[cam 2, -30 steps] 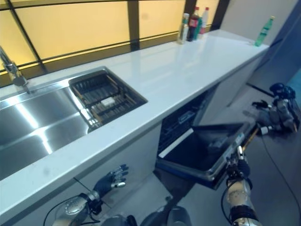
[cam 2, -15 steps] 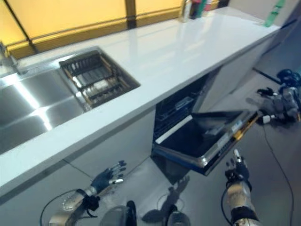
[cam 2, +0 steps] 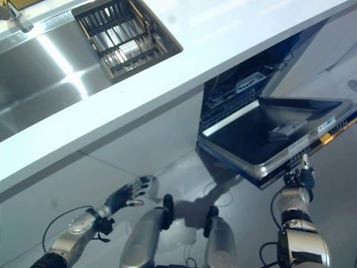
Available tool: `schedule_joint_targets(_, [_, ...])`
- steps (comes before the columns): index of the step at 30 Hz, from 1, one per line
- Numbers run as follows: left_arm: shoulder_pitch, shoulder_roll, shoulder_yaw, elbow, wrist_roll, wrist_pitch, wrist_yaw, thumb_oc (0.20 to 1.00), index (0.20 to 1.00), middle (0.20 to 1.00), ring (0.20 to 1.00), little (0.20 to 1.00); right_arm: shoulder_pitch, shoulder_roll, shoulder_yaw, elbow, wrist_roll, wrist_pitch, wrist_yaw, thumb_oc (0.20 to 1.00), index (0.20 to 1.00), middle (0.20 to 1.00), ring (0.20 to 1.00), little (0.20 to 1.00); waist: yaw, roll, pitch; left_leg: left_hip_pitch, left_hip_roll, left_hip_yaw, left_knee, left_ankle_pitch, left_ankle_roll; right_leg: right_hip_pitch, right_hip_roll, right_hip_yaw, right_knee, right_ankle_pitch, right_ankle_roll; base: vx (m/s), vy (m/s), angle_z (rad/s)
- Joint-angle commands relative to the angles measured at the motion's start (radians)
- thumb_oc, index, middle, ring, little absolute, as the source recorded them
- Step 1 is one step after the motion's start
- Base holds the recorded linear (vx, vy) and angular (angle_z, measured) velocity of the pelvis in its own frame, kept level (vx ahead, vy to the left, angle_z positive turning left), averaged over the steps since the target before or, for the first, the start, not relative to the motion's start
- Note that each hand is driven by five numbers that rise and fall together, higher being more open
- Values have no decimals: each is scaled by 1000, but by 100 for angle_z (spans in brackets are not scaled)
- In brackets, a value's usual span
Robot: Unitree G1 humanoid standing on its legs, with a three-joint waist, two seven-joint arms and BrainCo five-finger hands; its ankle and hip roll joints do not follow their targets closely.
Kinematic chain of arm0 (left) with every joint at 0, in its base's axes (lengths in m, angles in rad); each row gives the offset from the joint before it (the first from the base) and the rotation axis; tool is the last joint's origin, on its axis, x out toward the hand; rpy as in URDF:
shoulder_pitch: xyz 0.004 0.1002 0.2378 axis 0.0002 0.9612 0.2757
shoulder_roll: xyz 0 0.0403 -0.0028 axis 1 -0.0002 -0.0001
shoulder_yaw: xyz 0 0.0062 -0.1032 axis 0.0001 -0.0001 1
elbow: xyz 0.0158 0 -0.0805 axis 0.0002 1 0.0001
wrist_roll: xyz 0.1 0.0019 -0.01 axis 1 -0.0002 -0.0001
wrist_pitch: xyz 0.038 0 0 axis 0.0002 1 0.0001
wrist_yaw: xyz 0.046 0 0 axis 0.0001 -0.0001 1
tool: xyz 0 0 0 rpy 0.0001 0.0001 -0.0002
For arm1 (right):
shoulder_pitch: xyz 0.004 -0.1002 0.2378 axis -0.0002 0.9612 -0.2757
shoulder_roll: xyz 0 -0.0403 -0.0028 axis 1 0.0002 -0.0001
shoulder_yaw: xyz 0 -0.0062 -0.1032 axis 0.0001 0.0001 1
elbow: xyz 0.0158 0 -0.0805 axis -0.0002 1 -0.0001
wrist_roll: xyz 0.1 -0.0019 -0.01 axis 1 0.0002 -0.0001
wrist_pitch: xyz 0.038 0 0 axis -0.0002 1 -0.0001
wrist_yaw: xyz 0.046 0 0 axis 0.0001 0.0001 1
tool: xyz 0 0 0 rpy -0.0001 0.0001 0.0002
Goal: Pick up plates and place into dishwasher.
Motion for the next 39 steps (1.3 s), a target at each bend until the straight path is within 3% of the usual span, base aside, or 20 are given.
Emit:
schedule_joint_targets(1, [60, -11, -31, -88, -95, -83, 10, 1000, 1000, 1000, 1000, 1000, -37, -85, 3, 20, -19, -28, -16, 1000, 1000, 1000, 1000, 1000, 52, 29, -49, -45, -12, -137, -17, -11, -20, -15, 40, 56, -52, 99, -4, -57, 170, -51])
schedule_joint_targets(7, [-67, 29, -73, -140, -81, -87, 48, 1000, 1000, 1000, 1000, 1000, -188, -170, 23, 79, -12, -37, -64, 1000, 1000, 1000, 1000, 1000, 72, 43, 21, -101, -16, -78, -54, 14, -1, -112, -7, 17, -23, 117, 23, -175, 64, -22])
schedule_joint_targets(15, [-120, 73, -110, -188, -102, -74, 131, 1000, 1000, 1000, 1000, 1000, -261, -218, 45, 141, -26, 28, -104, 1000, 1000, 1000, 1000, 1000, 75, 48, 54, -167, -25, -68, -17, -6, 15, -173, -6, 15, -6, 128, 25, -22, 14, -8])
schedule_joint_targets(19, [-134, 90, -123, -212, -101, -65, 122, 1000, 1000, 1000, 1000, 1000, -292, -226, 50, 178, 85, 84, 2, 1000, 1000, 1000, 1000, 1000, 88, 52, 62, -184, -31, -74, -24, -3, 17, -180, -6, 6, -22, 135, 25, -24, -49, 0])
schedule_joint_targets(23, [-137, 103, -135, -218, -107, -71, 111, 1000, 1000, 1000, 1000, 1000, -315, -208, 51, 181, 202, 83, 122, 1000, 1000, 1000, 1000, 1000, 96, 56, 67, -197, -35, -71, -31, 0, 17, -188, -6, -7, -34, 141, 26, -12, -28, 0])
schedule_joint_targets(28, [-140, 107, -143, -230, -119, -57, 105, 1000, 1000, 1000, 1000, 1000, -321, -204, 16, 217, 325, 107, 194, 1000, 1000, 1000, 1000, 1000, 100, 72, 64, -209, -43, -71, -24, -7, 18, -202, -9, -12, -28, 137, 27, 0, 0, 0])
schedule_joint_targets(32, [-148, 115, -147, -254, -118, -36, 107, 1000, 1000, 1000, 1000, 1000, -349, -192, 33, 217, 227, 120, 259, 1000, 1000, 1000, 1000, 1000, 109, 84, 62, -213, -52, -73, -15, -14, 17, -202, -16, -19, -29, 136, 25, 3, 2, 1])
schedule_joint_targets(39, [-120, 133, -121, -285, -114, -20, 88, 1000, 1000, 1000, 1000, 1000, -399, -204, 101, 195, 122, 98, 278, 1000, 1000, 1000, 1000, 1000, 129, 84, 43, -183, -59, -88, -46, -10, 15, -165, -18, -25, -44, 119, 19, 31, 28, 1])
